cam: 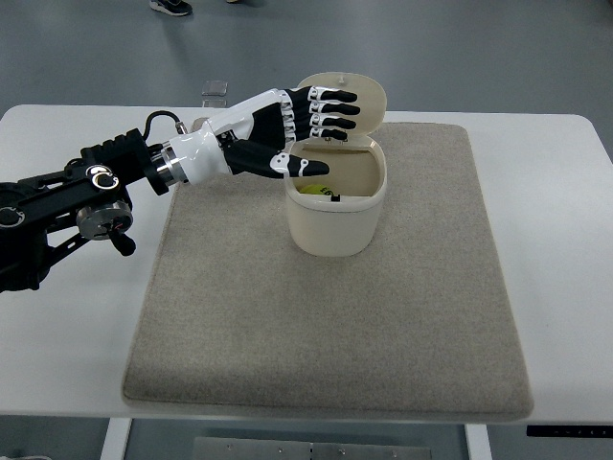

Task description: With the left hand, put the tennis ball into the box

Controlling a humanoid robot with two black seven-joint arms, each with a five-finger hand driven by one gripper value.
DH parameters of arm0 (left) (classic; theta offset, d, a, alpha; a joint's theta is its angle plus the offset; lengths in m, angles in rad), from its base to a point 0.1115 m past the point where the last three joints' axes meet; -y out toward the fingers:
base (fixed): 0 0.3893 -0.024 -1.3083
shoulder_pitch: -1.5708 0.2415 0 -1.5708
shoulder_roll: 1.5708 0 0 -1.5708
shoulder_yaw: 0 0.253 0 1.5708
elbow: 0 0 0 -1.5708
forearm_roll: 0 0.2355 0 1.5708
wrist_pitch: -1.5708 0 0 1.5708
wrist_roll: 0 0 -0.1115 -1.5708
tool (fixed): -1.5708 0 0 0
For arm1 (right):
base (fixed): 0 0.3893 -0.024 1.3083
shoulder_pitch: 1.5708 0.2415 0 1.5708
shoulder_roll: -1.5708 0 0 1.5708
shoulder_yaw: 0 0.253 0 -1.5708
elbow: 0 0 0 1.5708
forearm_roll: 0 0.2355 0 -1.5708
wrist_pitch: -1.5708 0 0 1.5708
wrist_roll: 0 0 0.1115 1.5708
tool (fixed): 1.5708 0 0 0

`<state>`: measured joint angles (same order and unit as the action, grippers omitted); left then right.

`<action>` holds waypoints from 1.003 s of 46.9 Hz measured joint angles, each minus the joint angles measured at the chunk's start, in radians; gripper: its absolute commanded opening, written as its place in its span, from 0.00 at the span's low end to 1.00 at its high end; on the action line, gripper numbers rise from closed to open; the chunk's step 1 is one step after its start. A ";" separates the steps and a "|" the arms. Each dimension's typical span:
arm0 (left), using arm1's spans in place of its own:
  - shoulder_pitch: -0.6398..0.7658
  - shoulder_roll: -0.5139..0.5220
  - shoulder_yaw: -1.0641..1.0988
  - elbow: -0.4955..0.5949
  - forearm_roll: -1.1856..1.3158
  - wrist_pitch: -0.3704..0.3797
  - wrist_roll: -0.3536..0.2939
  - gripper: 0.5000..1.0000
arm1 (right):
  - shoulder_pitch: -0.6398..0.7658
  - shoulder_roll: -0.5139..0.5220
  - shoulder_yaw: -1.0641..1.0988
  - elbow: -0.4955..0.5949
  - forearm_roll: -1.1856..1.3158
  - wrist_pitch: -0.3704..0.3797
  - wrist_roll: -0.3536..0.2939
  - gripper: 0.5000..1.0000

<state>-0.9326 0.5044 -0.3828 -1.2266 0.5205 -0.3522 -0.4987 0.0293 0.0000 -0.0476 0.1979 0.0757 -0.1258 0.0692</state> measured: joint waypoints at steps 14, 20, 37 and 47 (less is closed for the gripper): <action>0.119 0.041 -0.207 -0.057 -0.014 0.007 0.000 0.65 | 0.000 0.000 0.000 0.000 0.000 0.000 0.000 0.80; 0.169 0.042 -0.273 -0.053 -0.046 0.011 0.000 0.65 | 0.000 0.000 0.000 0.000 0.000 0.000 0.000 0.81; 0.182 -0.035 -0.325 0.131 -0.242 0.133 0.001 0.62 | 0.000 0.000 0.000 0.000 0.000 0.000 0.000 0.80; 0.161 -0.129 -0.354 0.321 -0.246 0.152 0.002 0.62 | 0.000 0.000 0.000 0.000 0.000 0.000 0.000 0.80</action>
<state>-0.7713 0.3754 -0.7371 -0.9056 0.2741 -0.2005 -0.4970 0.0293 0.0000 -0.0475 0.1977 0.0760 -0.1258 0.0690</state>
